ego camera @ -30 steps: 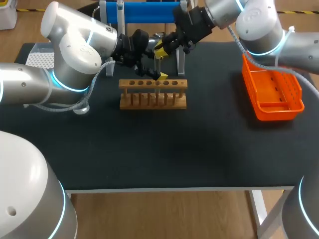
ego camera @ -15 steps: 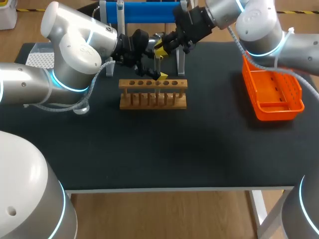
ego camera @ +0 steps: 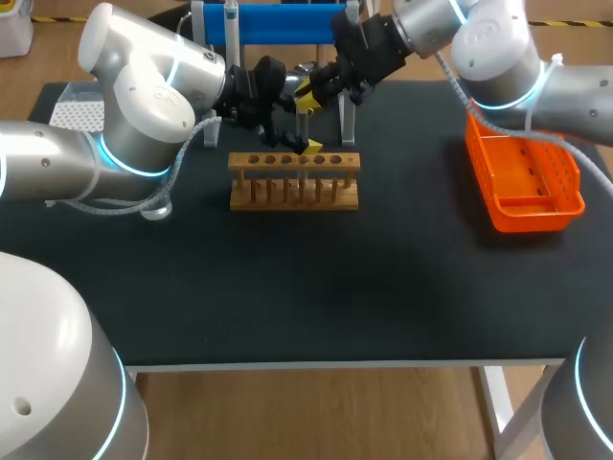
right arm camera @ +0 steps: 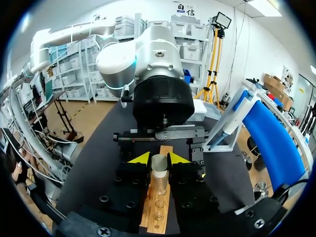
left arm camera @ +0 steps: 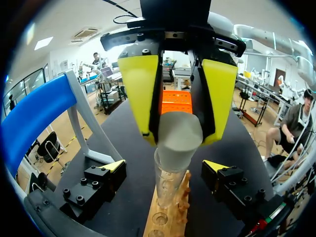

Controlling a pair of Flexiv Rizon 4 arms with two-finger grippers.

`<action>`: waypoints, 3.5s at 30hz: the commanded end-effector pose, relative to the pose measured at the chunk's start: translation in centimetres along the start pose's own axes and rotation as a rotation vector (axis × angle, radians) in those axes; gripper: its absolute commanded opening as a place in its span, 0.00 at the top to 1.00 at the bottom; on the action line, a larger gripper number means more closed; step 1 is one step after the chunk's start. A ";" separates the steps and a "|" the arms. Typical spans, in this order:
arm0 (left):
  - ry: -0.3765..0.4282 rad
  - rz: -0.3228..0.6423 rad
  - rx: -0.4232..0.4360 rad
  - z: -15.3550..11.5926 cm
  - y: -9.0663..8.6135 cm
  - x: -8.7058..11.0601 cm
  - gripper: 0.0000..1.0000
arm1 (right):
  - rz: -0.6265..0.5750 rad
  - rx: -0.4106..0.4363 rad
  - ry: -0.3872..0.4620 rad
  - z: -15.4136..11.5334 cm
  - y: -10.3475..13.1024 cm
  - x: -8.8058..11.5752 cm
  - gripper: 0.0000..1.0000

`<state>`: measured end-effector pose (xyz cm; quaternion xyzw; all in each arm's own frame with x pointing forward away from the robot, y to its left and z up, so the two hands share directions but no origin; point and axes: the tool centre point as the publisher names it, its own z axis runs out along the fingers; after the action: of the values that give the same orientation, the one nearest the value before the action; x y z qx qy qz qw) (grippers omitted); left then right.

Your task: Invert the test tube, pick up the pipette, mount the tip to pipette, aspirate from beaker and dispense into the tube, eject the tip, return the pipette, and cap with the stopper.

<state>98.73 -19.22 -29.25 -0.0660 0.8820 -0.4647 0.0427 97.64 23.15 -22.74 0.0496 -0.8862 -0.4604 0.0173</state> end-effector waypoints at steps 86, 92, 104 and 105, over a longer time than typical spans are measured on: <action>0.003 -0.001 -0.004 0.0 -0.1 -0.1 0.00 | 0.041 -0.527 0.061 0.1 1.1 0.7 1.00; 0.003 -0.001 -0.004 0.0 -0.1 -0.1 0.00 | 0.059 -0.532 0.066 0.6 0.9 0.5 1.00; 0.003 -0.001 -0.004 0.0 -0.1 -0.1 0.00 | 0.099 -0.549 0.076 1.2 0.2 0.4 1.00; 0.003 -0.001 -0.004 0.0 -0.1 -0.1 0.00 | 0.101 -0.548 0.076 1.2 0.1 0.4 1.00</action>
<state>98.72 -19.22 -29.25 -0.0660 0.8820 -0.4647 0.0427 97.00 24.19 -22.56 0.0153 -0.7287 -0.6794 0.0842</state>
